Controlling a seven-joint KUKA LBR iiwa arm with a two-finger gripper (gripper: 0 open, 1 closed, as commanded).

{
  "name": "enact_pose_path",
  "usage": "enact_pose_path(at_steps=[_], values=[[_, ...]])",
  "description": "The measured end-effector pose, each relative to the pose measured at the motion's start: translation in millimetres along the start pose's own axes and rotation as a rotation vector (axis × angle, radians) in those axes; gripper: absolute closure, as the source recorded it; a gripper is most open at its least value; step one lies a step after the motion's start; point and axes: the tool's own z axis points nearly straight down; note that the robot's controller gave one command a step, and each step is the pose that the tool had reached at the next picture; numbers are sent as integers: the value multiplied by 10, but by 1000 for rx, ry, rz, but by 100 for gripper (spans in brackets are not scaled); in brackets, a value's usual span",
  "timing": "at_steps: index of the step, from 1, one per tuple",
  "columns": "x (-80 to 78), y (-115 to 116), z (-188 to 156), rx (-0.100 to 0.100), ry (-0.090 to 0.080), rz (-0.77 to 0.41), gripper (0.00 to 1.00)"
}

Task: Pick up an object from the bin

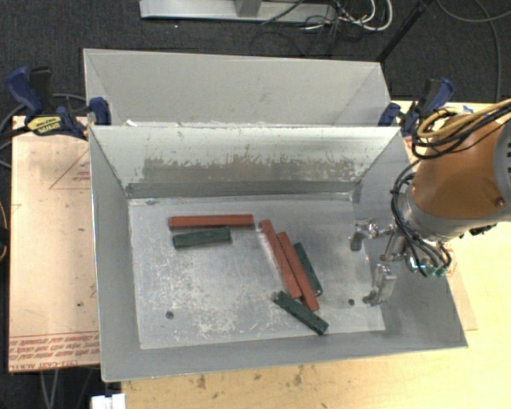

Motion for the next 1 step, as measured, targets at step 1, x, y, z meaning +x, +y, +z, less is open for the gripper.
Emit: enact_pose_path(at_steps=[1], values=[[239,673,645,-2,-2,-33,0]])
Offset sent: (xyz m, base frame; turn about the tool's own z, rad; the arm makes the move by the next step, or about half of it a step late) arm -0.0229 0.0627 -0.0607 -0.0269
